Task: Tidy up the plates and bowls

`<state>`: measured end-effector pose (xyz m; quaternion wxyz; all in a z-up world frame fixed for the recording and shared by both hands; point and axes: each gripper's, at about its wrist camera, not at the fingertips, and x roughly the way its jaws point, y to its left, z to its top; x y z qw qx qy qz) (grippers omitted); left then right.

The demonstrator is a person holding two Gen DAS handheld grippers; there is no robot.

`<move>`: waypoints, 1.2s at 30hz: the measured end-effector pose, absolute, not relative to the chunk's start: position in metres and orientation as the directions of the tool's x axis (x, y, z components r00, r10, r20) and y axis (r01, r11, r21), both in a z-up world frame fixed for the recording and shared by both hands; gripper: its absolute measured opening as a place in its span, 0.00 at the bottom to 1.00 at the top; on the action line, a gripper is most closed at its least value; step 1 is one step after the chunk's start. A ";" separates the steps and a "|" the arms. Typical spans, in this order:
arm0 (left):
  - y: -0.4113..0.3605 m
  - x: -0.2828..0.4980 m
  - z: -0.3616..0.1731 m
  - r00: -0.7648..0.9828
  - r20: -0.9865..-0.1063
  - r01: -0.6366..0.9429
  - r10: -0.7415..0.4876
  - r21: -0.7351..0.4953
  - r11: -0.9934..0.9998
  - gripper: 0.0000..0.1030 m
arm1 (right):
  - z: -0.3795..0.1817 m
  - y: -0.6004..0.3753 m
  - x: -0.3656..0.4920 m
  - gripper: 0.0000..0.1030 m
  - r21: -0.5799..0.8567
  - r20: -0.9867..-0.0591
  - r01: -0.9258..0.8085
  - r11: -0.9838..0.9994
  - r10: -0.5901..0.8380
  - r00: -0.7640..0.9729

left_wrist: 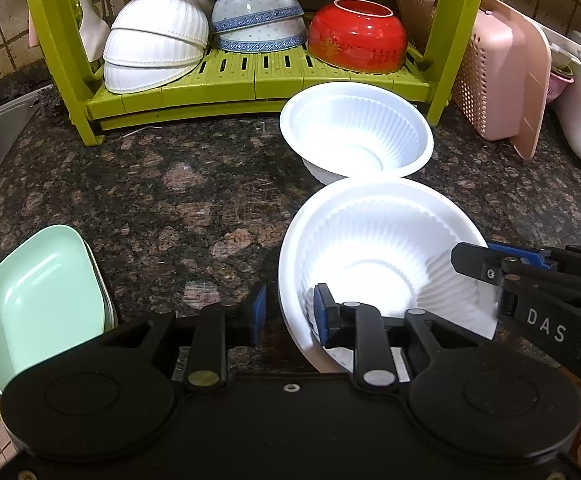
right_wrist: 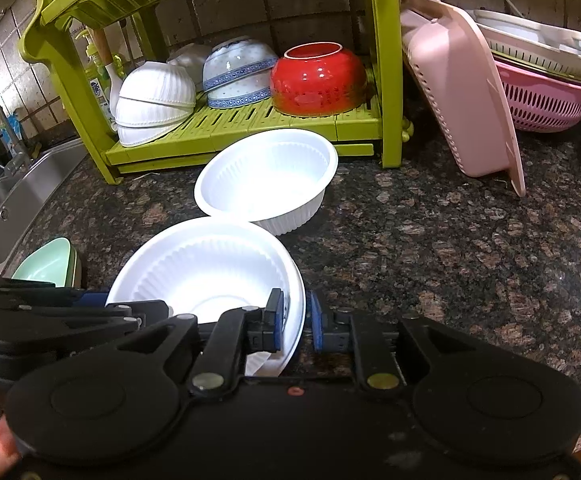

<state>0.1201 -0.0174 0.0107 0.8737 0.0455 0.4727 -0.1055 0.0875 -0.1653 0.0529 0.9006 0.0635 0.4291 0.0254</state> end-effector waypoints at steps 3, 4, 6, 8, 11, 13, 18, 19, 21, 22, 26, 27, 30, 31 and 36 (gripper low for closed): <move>-0.017 0.121 0.010 0.530 -0.836 0.227 -0.142 -0.022 0.974 0.33 | 0.053 -0.166 0.088 0.17 0.134 -0.769 0.010 0.991 0.098 0.632; -0.017 0.121 0.010 0.529 -0.836 0.227 -0.143 -0.022 0.974 0.33 | 0.053 -0.166 0.088 0.17 0.132 -0.769 0.009 0.991 0.096 0.631; -0.017 0.121 0.010 0.530 -0.836 0.228 -0.143 -0.022 0.973 0.33 | 0.052 -0.166 0.089 0.19 0.128 -0.771 0.011 0.992 0.092 0.630; -0.017 0.122 0.009 0.530 -0.836 0.226 -0.140 -0.020 0.974 0.33 | 0.051 -0.165 0.090 0.21 0.124 -0.774 0.012 0.992 0.089 0.627; -0.017 0.121 0.009 0.531 -0.836 0.226 -0.140 -0.020 0.974 0.33 | 0.051 -0.166 0.090 0.22 0.123 -0.775 0.014 0.992 0.087 0.626; -0.017 0.121 0.010 0.532 -0.835 0.227 -0.140 -0.019 0.974 0.34 | 0.051 -0.166 0.089 0.24 0.123 -0.773 0.011 0.992 0.089 0.628; -0.014 0.118 0.015 0.544 -0.823 0.233 -0.163 -0.038 0.972 0.40 | 0.055 -0.168 0.088 0.28 0.138 -0.759 0.007 0.990 0.101 0.643; -0.014 0.118 0.017 0.547 -0.820 0.235 -0.167 -0.041 0.971 0.40 | 0.056 -0.168 0.087 0.28 0.139 -0.757 0.009 0.990 0.100 0.645; -0.013 0.117 0.019 0.553 -0.816 0.234 -0.171 -0.045 0.971 0.40 | 0.056 -0.168 0.088 0.28 0.142 -0.755 0.011 0.990 0.101 0.648; -0.013 0.116 0.020 0.555 -0.814 0.234 -0.173 -0.047 0.971 0.40 | 0.057 -0.168 0.088 0.28 0.145 -0.754 0.012 0.989 0.103 0.649; -0.011 0.115 0.023 0.562 -0.807 0.235 -0.182 -0.056 0.970 0.40 | 0.059 -0.167 0.087 0.28 0.150 -0.745 0.010 0.989 0.107 0.658; -0.011 0.115 0.025 0.565 -0.804 0.235 -0.185 -0.058 0.970 0.40 | 0.060 -0.167 0.087 0.28 0.152 -0.743 0.011 0.988 0.107 0.661; -0.008 0.116 0.029 0.573 -0.797 0.231 -0.193 -0.070 0.971 0.40 | 0.063 -0.168 0.088 0.28 0.164 -0.735 0.021 0.986 0.108 0.670; -0.007 0.117 0.031 0.576 -0.793 0.229 -0.199 -0.077 0.970 0.40 | 0.065 -0.169 0.089 0.28 0.171 -0.730 0.025 0.985 0.110 0.674; 0.002 0.123 0.047 0.601 -0.760 0.215 -0.245 -0.142 0.966 0.40 | 0.077 -0.173 0.096 0.28 0.199 -0.699 0.047 0.979 0.108 0.707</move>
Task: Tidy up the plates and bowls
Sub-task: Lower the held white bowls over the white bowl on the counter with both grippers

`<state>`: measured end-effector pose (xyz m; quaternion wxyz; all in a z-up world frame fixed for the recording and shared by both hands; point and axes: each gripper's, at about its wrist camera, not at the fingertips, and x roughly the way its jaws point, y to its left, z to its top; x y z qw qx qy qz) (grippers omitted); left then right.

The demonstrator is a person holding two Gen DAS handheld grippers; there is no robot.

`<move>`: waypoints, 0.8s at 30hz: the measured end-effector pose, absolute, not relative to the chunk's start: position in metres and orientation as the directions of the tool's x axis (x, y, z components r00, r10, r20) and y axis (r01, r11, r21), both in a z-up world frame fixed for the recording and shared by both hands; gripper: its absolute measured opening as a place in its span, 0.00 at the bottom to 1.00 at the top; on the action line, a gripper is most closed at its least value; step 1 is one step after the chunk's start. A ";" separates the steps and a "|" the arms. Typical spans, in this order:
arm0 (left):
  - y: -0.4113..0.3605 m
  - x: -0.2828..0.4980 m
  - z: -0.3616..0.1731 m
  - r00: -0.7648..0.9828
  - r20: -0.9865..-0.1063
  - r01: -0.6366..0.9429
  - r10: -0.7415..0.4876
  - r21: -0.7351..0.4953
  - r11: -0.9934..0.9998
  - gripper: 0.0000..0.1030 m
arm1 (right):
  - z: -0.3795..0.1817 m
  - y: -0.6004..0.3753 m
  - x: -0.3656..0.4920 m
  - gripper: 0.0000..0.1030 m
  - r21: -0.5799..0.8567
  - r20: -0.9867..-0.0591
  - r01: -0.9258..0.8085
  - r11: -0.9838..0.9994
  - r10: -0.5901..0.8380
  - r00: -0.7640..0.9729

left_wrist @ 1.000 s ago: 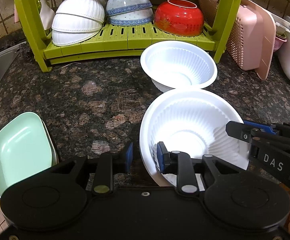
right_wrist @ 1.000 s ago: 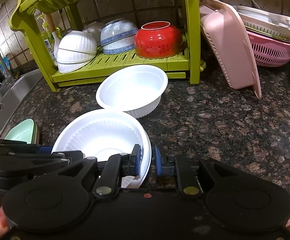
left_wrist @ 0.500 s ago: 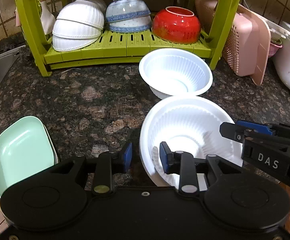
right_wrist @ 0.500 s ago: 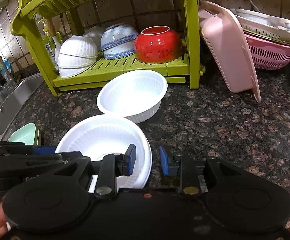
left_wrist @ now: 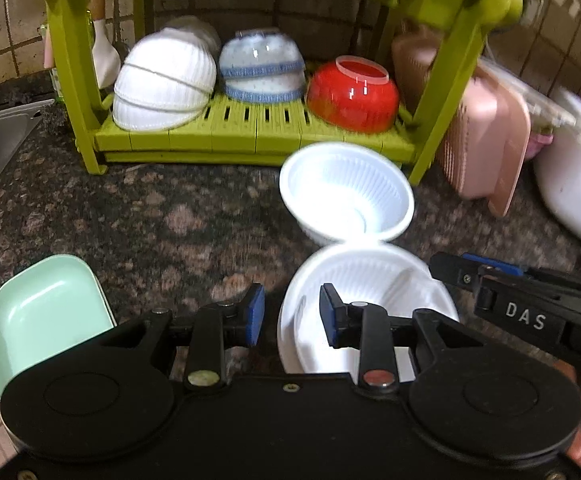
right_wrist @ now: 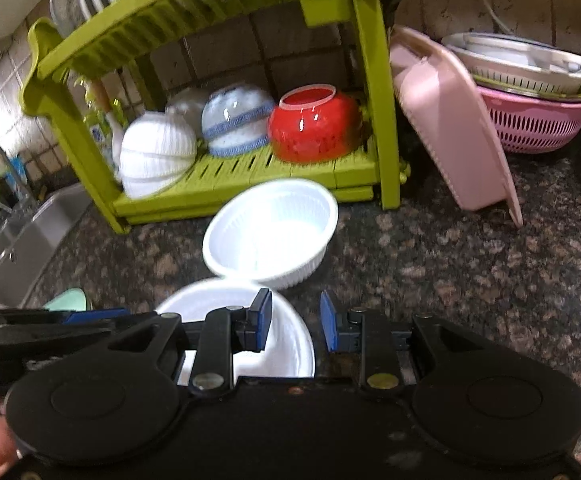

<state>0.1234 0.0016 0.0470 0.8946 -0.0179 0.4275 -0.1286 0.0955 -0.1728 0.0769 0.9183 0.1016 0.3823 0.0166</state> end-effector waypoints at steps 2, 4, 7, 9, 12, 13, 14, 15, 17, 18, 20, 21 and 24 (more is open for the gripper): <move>0.005 0.127 0.054 0.617 -0.743 0.207 -0.259 -0.165 0.964 0.40 | 0.081 -0.174 0.100 0.28 0.208 -0.683 0.064 0.976 0.099 0.724; 0.007 0.132 0.059 0.636 -0.727 0.193 -0.259 -0.174 0.966 0.40 | 0.083 -0.178 0.106 0.28 0.228 -0.675 0.077 0.971 0.100 0.730; 0.010 0.140 0.063 0.658 -0.707 0.176 -0.258 -0.189 0.966 0.41 | 0.086 -0.182 0.115 0.28 0.252 -0.657 0.097 0.963 0.097 0.748; 0.012 0.145 0.064 0.673 -0.693 0.160 -0.258 -0.204 0.966 0.48 | 0.086 -0.183 0.120 0.28 0.240 -0.646 0.109 0.965 0.075 0.760; 0.014 0.155 0.063 0.689 -0.679 0.145 -0.251 -0.210 0.967 0.49 | 0.083 -0.187 0.129 0.28 0.243 -0.642 0.124 0.962 0.064 0.764; 0.013 0.157 0.062 0.692 -0.677 0.143 -0.250 -0.211 0.967 0.49 | 0.082 -0.189 0.132 0.28 0.251 -0.642 0.129 0.959 0.065 0.764; 0.013 0.161 0.061 0.693 -0.678 0.140 -0.246 -0.209 0.968 0.50 | 0.080 -0.190 0.136 0.28 0.256 -0.642 0.133 0.957 0.066 0.764; 0.012 0.163 0.059 0.694 -0.678 0.135 -0.241 -0.206 0.969 0.51 | 0.078 -0.192 0.139 0.28 0.261 -0.639 0.138 0.955 0.064 0.766; 0.011 0.168 0.056 0.697 -0.679 0.124 -0.231 -0.203 0.971 0.55 | 0.075 -0.195 0.145 0.28 0.269 -0.641 0.148 0.952 0.062 0.765; 0.010 0.171 0.054 0.699 -0.679 0.116 -0.224 -0.201 0.973 0.56 | 0.074 -0.197 0.149 0.29 0.274 -0.645 0.152 0.950 0.064 0.762; 0.008 0.176 0.050 0.698 -0.683 0.110 -0.215 -0.195 0.975 0.56 | 0.071 -0.201 0.156 0.29 0.285 -0.658 0.163 0.944 0.069 0.750; 0.007 0.179 0.048 0.696 -0.687 0.109 -0.210 -0.188 0.976 0.56 | 0.069 -0.203 0.160 0.30 0.289 -0.665 0.172 0.942 0.069 0.743; 0.005 0.187 0.043 0.694 -0.695 0.100 -0.190 -0.168 0.981 0.56 | 0.062 -0.207 0.169 0.37 0.284 -0.685 0.200 0.938 0.052 0.727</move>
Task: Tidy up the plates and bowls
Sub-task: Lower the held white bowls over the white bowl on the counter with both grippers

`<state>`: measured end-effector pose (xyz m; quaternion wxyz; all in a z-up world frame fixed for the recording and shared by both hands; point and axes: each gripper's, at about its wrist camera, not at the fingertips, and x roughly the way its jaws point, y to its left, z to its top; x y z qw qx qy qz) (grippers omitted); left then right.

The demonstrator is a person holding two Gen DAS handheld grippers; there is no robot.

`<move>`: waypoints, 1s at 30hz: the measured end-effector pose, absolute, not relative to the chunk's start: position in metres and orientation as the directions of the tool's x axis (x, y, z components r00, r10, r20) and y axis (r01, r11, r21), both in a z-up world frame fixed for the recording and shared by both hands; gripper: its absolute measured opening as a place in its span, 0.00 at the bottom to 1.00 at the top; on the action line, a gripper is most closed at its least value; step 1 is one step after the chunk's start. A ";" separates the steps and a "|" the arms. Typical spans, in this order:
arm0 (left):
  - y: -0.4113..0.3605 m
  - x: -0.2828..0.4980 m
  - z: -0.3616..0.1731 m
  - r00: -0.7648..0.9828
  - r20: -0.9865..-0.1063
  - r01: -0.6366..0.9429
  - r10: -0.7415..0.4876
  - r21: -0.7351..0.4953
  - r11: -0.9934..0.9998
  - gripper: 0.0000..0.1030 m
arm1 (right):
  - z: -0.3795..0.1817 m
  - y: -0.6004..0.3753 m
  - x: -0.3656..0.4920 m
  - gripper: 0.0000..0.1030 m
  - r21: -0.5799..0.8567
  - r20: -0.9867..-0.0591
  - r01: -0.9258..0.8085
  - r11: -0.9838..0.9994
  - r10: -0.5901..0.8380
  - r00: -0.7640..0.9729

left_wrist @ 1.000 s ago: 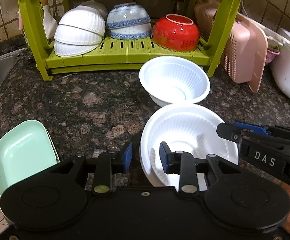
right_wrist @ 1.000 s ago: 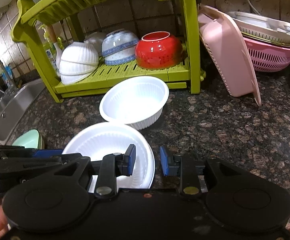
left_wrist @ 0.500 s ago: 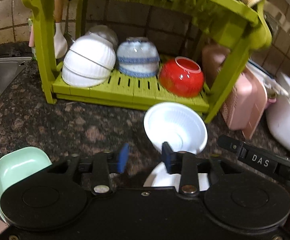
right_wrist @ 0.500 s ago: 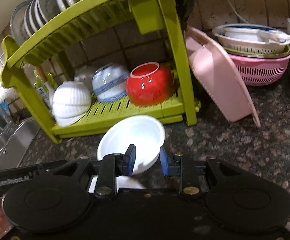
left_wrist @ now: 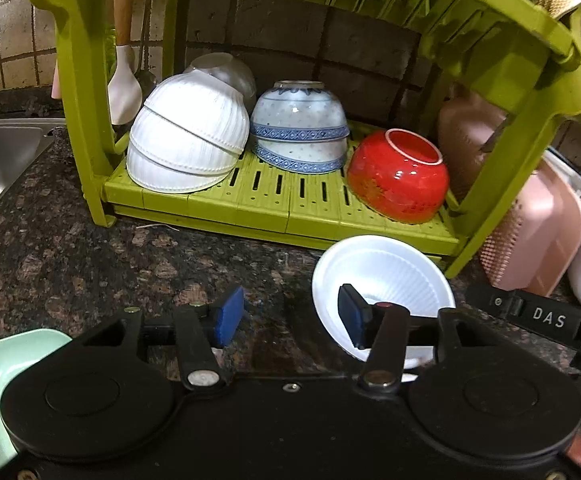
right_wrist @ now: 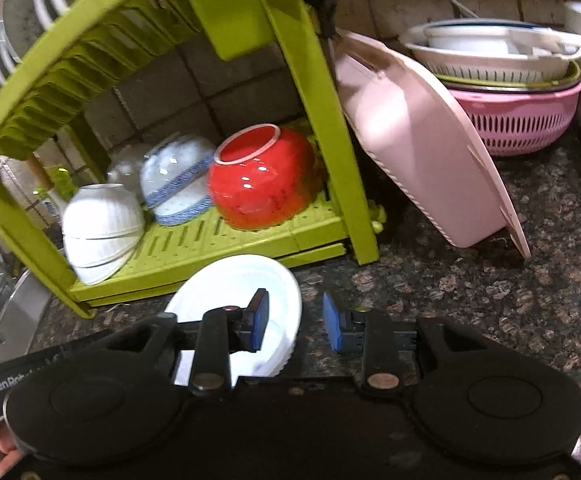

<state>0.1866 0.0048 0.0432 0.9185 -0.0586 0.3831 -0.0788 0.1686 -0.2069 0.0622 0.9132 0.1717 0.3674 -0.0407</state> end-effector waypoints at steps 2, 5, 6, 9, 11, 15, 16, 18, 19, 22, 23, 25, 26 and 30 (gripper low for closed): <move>0.004 0.192 0.040 0.694 -0.698 0.090 -0.175 -0.157 0.983 0.57 | 0.058 -0.208 0.173 0.42 0.275 -0.690 0.206 0.939 0.044 0.722; 0.003 0.198 0.037 0.692 -0.703 0.084 -0.166 -0.149 0.985 0.57 | 0.055 -0.210 0.176 0.44 0.270 -0.689 0.214 0.939 0.033 0.724; 0.003 0.201 0.035 0.690 -0.705 0.084 -0.164 -0.147 0.986 0.57 | 0.055 -0.211 0.177 0.44 0.274 -0.687 0.207 0.939 0.040 0.725; 0.000 0.206 0.033 0.686 -0.709 0.087 -0.164 -0.143 0.986 0.57 | 0.054 -0.210 0.177 0.44 0.293 -0.658 0.163 0.942 0.074 0.749; -0.002 0.210 0.032 0.682 -0.713 0.093 -0.165 -0.139 0.986 0.57 | 0.055 -0.208 0.179 0.44 0.277 -0.658 0.149 0.949 0.074 0.749; -0.007 0.216 0.028 0.670 -0.723 0.107 -0.167 -0.129 0.986 0.56 | 0.053 -0.208 0.181 0.44 0.268 -0.662 0.149 0.952 0.069 0.746; -0.008 0.217 0.027 0.666 -0.726 0.112 -0.171 -0.129 0.985 0.56 | 0.052 -0.208 0.182 0.44 0.272 -0.670 0.149 0.951 0.076 0.739; -0.010 0.220 0.026 0.657 -0.732 0.127 -0.182 -0.131 0.983 0.55 | 0.050 -0.210 0.185 0.44 0.292 -0.684 0.151 0.945 0.095 0.724; -0.011 0.221 0.025 0.649 -0.735 0.140 -0.195 -0.136 0.981 0.54 | 0.048 -0.211 0.186 0.44 0.301 -0.689 0.156 0.941 0.102 0.718; -0.014 0.223 0.023 0.636 -0.741 0.155 -0.215 -0.150 0.976 0.54 | 0.046 -0.210 0.187 0.44 0.301 -0.698 0.148 0.942 0.112 0.707; -0.016 0.223 0.023 0.636 -0.741 0.158 -0.216 -0.149 0.976 0.54 | 0.046 -0.209 0.187 0.43 0.297 -0.700 0.147 0.943 0.110 0.706; -0.019 0.223 0.022 0.637 -0.740 0.162 -0.217 -0.146 0.976 0.53 | 0.044 -0.207 0.188 0.43 0.292 -0.704 0.140 0.946 0.114 0.701; -0.020 0.224 0.021 0.632 -0.744 0.163 -0.216 -0.145 0.976 0.53 | 0.043 -0.206 0.189 0.41 0.292 -0.707 0.137 0.947 0.117 0.697; -0.025 0.229 0.016 0.619 -0.756 0.168 -0.213 -0.138 0.976 0.53 | 0.038 -0.204 0.193 0.36 0.289 -0.721 0.131 0.948 0.126 0.681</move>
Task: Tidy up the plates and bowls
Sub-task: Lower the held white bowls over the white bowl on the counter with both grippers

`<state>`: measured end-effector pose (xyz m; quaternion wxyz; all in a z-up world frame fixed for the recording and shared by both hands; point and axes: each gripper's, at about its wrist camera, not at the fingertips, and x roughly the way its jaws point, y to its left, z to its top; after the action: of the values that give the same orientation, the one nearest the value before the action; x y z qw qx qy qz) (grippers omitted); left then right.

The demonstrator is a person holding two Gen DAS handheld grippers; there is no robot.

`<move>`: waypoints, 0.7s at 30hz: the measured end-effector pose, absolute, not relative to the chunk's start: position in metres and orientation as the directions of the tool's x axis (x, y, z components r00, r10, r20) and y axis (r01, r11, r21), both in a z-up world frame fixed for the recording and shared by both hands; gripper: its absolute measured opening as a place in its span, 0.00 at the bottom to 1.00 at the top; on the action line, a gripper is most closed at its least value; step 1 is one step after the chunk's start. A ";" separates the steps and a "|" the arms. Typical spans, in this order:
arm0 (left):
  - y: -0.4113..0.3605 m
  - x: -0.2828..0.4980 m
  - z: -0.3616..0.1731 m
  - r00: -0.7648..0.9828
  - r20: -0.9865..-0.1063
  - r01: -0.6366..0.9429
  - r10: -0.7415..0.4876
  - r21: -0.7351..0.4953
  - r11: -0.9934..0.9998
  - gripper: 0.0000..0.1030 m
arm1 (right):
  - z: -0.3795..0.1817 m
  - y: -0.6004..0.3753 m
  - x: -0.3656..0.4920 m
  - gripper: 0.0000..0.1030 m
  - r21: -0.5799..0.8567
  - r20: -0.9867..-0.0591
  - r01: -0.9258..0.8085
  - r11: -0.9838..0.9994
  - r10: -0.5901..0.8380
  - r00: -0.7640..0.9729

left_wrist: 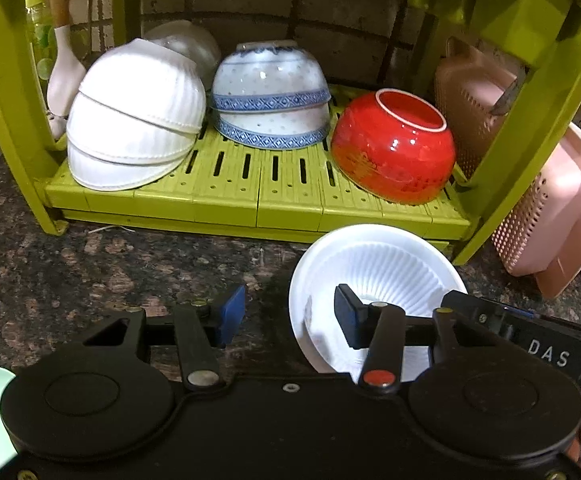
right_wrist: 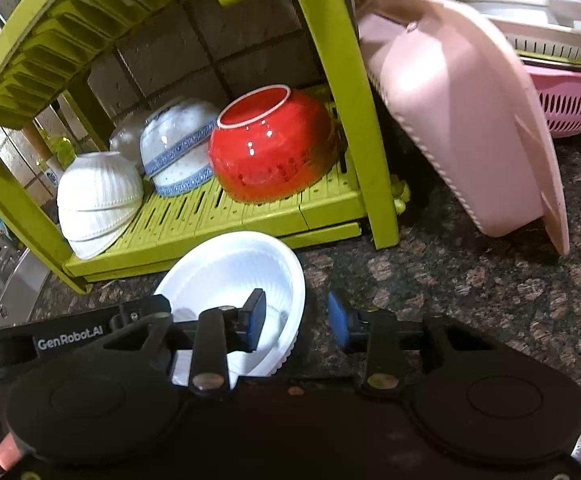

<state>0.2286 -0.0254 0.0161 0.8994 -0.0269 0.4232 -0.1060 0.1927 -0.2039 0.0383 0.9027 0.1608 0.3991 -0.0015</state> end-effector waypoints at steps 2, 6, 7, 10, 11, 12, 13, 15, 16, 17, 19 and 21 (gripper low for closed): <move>-0.027 0.231 0.014 0.618 -0.757 0.167 -0.212 -0.136 0.976 0.53 | 0.036 -0.203 0.194 0.34 0.280 -0.727 0.134 0.951 0.119 0.676; -0.031 0.233 0.011 0.617 -0.758 0.176 -0.211 -0.128 0.976 0.49 | 0.033 -0.203 0.195 0.29 0.262 -0.732 0.137 0.955 0.104 0.674; -0.032 0.234 0.010 0.617 -0.759 0.176 -0.206 -0.122 0.977 0.49 | 0.032 -0.203 0.195 0.28 0.261 -0.732 0.136 0.956 0.105 0.673; -0.035 0.237 0.007 0.604 -0.770 0.178 -0.207 -0.123 0.976 0.40 | 0.031 -0.202 0.195 0.23 0.255 -0.735 0.127 0.959 0.106 0.670; -0.035 0.238 0.006 0.599 -0.773 0.175 -0.208 -0.127 0.976 0.39 | 0.030 -0.201 0.196 0.21 0.249 -0.737 0.123 0.961 0.105 0.668; -0.035 0.239 0.004 0.595 -0.777 0.171 -0.206 -0.128 0.977 0.35 | 0.030 -0.200 0.196 0.20 0.243 -0.738 0.121 0.962 0.103 0.667; -0.035 0.240 0.003 0.593 -0.779 0.170 -0.205 -0.128 0.977 0.31 | 0.029 -0.199 0.196 0.19 0.241 -0.738 0.119 0.963 0.102 0.667; -0.036 0.242 0.001 0.585 -0.784 0.172 -0.209 -0.132 0.976 0.22 | 0.030 -0.198 0.196 0.16 0.242 -0.736 0.115 0.964 0.105 0.669; -0.036 0.242 0.000 0.581 -0.785 0.174 -0.216 -0.139 0.975 0.19 | 0.030 -0.198 0.196 0.14 0.246 -0.733 0.111 0.963 0.110 0.672; -0.036 0.243 -0.001 0.577 -0.786 0.178 -0.224 -0.146 0.973 0.15 | 0.031 -0.198 0.195 0.14 0.254 -0.727 0.106 0.961 0.117 0.676; -0.036 0.242 0.000 0.584 -0.782 0.174 -0.219 -0.143 0.974 0.15 | 0.034 -0.197 0.194 0.14 0.255 -0.714 0.101 0.962 0.117 0.690; -0.036 0.239 0.003 0.593 -0.773 0.176 -0.222 -0.145 0.974 0.15 | 0.038 -0.196 0.192 0.14 0.253 -0.700 0.096 0.963 0.114 0.705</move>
<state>0.2395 -0.0364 0.0027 0.8922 -0.0266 0.4368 -0.1117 0.1918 -0.1960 0.0377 0.9132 0.1364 0.3840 0.0049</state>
